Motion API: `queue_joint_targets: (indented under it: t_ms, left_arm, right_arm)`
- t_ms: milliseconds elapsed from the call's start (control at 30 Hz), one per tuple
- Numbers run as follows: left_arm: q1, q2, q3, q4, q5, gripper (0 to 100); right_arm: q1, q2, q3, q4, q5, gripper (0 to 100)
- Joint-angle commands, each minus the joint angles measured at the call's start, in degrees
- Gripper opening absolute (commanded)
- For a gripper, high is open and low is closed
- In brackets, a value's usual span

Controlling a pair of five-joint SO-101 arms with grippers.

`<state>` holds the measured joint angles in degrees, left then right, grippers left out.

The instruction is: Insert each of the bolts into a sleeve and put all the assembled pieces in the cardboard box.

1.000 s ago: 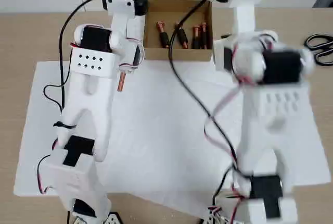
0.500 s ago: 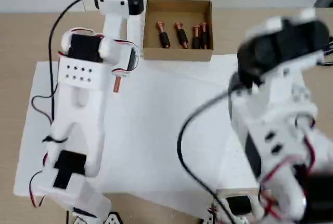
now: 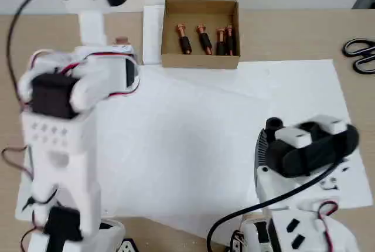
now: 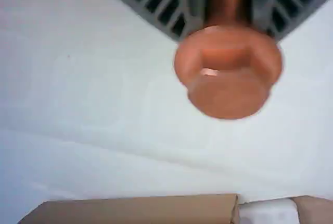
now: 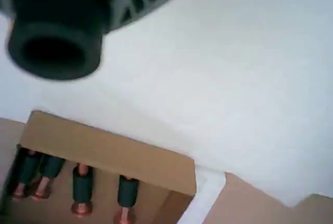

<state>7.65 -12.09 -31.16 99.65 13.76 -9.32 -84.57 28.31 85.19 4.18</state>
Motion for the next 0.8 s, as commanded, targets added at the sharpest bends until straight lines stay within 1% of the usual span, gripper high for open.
queue_joint_targets:
  t_ms: [0, 133, 200, 267, 467, 667, 767]
  left_arm:
    - [-0.1, -5.7, -0.5, -0.4, 0.5, 0]
    - [-0.2, -9.1, -0.5, -0.4, 0.5, 0]
    - [-0.2, -10.3, -0.5, -0.5, 0.5, 0]
    - [-0.2, -11.0, -0.5, -0.5, 0.6, 0]
    - [0.2, -11.3, -0.5, -1.0, 0.5, 0]
    - [0.3, -11.3, -0.5, -3.0, 0.6, 0]
    - [0.3, -11.0, -0.4, -3.9, 0.6, 0]
  right_arm:
    - [-0.3, -8.0, 11.4, -5.7, 0.2, 0.5]
    - [-0.5, -15.8, 22.9, -11.6, 0.2, 0.5]
    - [-0.5, -19.4, 27.9, -13.0, 0.2, 0.5]
    - [-0.6, -19.8, 30.9, -13.1, -0.8, 0.5]
    - [-0.5, -19.4, 33.1, -13.5, -6.3, 0.5]
    - [-0.5, -19.4, 33.1, -23.3, -13.4, 0.5]
    - [-0.6, -19.3, 33.8, -26.4, -14.0, 0.5]
